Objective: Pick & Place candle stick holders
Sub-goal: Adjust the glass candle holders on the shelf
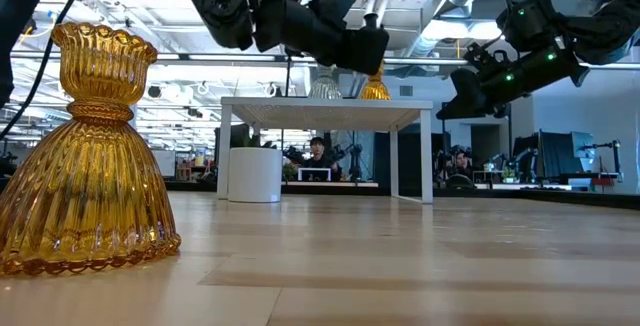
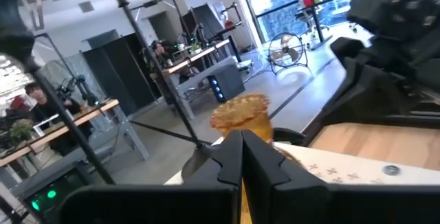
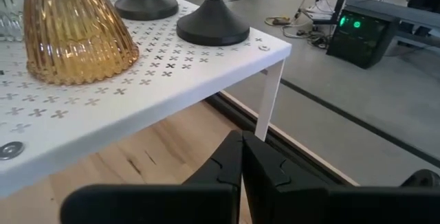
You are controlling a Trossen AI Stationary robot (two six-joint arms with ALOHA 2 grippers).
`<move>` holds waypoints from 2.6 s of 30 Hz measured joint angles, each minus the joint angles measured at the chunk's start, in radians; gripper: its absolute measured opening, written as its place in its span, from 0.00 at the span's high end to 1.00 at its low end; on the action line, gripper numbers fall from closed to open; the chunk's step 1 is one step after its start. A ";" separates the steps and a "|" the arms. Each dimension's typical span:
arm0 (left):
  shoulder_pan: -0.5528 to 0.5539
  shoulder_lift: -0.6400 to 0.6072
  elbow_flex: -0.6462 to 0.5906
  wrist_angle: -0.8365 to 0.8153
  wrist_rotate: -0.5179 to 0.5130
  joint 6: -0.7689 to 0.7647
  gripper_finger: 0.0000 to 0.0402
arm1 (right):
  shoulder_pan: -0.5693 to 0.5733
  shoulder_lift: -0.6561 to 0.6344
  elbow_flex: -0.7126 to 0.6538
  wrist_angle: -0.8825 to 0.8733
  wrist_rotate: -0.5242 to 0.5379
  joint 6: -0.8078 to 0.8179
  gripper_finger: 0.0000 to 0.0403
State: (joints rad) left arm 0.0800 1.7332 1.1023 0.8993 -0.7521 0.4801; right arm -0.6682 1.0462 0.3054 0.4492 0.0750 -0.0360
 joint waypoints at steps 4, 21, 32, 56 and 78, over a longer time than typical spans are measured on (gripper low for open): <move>0.020 0.000 0.000 0.000 0.000 -0.015 1.00 | 0.000 0.000 0.000 0.000 0.000 0.000 1.00; 0.046 0.000 0.000 0.000 0.124 -0.074 1.00 | 0.000 0.001 0.000 0.000 0.000 0.002 1.00; -0.057 -0.013 0.000 -0.030 -0.022 0.142 1.00 | 0.000 0.001 0.000 0.000 -0.001 0.000 1.00; -0.101 -0.265 -0.252 -0.167 -0.259 -0.125 1.00 | 0.000 0.000 0.000 0.005 -0.008 0.002 1.00; 0.000 -0.254 -0.252 -0.166 -0.097 -0.209 1.00 | 0.000 0.000 0.000 0.004 -0.008 0.000 1.00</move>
State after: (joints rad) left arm 0.0803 1.4796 0.8501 0.7330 -0.8486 0.2714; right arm -0.6682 1.0466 0.3054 0.4534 0.0673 -0.0361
